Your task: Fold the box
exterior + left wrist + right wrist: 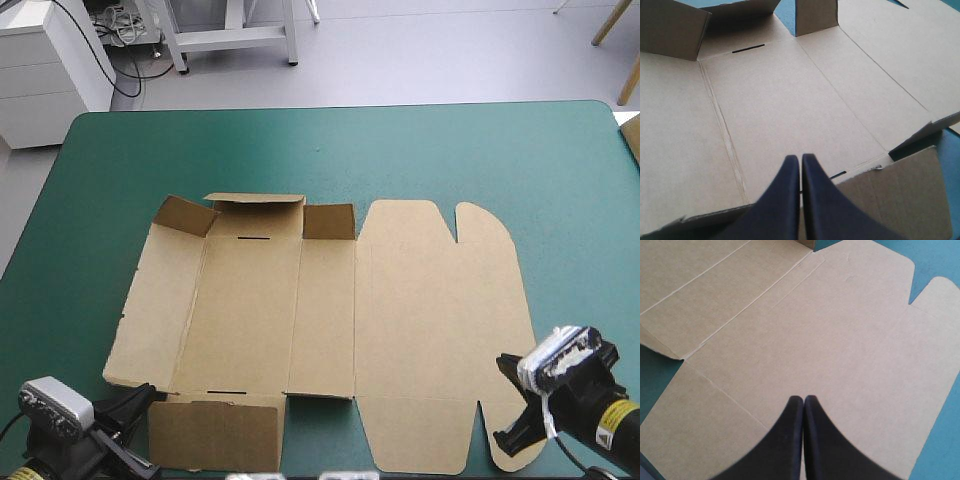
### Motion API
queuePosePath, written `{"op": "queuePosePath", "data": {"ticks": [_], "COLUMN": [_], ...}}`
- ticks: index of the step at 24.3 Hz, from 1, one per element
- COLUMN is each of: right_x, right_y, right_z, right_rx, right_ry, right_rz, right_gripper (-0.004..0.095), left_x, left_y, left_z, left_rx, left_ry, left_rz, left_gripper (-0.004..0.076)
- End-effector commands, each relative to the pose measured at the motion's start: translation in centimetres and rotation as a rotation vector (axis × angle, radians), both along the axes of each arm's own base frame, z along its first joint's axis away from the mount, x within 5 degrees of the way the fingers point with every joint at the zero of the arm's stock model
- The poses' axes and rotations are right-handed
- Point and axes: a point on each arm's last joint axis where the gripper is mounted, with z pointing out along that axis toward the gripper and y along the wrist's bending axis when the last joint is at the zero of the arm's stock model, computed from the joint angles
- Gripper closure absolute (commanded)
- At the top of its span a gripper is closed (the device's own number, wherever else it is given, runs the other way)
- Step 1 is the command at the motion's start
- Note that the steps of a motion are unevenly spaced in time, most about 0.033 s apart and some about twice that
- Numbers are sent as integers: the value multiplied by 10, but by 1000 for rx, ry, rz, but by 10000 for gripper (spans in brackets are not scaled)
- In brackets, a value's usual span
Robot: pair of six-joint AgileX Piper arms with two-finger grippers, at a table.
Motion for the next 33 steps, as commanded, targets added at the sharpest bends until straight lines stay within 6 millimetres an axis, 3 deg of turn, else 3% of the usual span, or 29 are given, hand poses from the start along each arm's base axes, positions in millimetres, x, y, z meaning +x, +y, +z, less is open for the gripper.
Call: {"op": "queuePosePath", "data": {"ticks": [1,3,5,9,10,21,26,33], "right_x": [-11,-18,-22,-24,-24,-24,-25,-25], "right_y": [-6,-10,-13,-12,-12,-12,-11,-11], "right_z": [-12,-25,-23,-23,-23,-23,-23,-23], "right_rx": [91,130,169,189,189,194,212,211], "right_ry": [-83,-101,-145,-138,-138,-134,-121,-122], "right_rz": [2,-7,-3,4,4,4,9,10], "right_gripper": [929,929,928,928,928,929,929,929], "left_x": [1,1,1,1,1,6,30,92], "left_y": [-1,-1,-1,-1,-1,-1,-6,-25], "left_z": [15,15,15,15,15,22,52,73], "left_rx": [-57,-61,-61,-60,-59,-132,-46,108], "left_ry": [-68,-65,-65,-66,-70,10,84,326], "left_rz": [1,-3,-3,-3,-2,61,91,111], "left_gripper": [731,715,637,330,298,340,340,340]}}
